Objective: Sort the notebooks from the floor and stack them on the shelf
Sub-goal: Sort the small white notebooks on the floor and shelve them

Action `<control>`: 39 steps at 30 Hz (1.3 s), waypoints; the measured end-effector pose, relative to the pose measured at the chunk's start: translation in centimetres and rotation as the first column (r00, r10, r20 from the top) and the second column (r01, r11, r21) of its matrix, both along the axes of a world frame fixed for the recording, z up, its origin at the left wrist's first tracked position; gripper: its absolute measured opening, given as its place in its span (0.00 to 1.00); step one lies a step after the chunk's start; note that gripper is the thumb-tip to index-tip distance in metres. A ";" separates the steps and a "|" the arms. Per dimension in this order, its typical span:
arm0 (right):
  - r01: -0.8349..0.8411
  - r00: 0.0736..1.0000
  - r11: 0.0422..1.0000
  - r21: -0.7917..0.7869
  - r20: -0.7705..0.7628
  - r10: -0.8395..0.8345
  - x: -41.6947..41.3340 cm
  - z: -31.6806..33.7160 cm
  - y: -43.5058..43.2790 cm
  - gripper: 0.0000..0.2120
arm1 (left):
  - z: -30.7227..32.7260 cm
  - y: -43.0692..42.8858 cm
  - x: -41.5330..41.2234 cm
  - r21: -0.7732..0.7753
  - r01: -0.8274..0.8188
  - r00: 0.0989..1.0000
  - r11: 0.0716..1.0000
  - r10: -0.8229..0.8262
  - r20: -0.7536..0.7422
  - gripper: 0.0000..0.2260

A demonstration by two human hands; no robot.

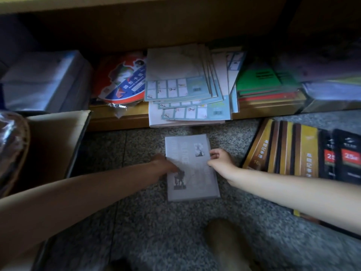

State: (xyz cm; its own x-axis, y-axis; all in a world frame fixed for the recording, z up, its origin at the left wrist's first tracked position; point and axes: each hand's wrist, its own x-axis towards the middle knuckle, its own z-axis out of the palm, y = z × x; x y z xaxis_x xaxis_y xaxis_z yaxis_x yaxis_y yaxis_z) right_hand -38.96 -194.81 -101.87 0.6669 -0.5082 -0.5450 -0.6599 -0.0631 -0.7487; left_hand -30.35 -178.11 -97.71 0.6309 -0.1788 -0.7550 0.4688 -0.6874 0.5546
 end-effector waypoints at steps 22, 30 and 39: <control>-0.241 0.970 0.969 0.046 0.005 0.242 -0.8 -0.4 -1.7 0.29 | 1.3 -1.6 -1.0 -0.317 0.070 0.989 0.946 -0.025 0.145 0.22; 0.012 0.992 0.993 0.114 0.122 -0.026 -2.0 0.8 -2.2 0.05 | 4.9 -4.9 -3.5 0.124 0.586 0.657 0.801 -0.559 0.507 0.18; -0.086 0.736 0.978 -0.190 0.649 0.191 -4.3 7.7 -2.4 0.24 | 15.8 -4.9 -3.3 0.463 0.593 -0.135 0.658 -0.486 0.863 0.13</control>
State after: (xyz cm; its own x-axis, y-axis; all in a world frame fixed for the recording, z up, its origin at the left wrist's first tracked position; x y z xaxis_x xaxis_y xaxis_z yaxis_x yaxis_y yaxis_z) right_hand -43.29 -197.19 -94.21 0.9006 -0.4153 0.1284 0.0223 -0.2508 -0.9678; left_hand -33.68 -183.04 -81.88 0.4082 -0.8582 0.3111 -0.9111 -0.3619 0.1971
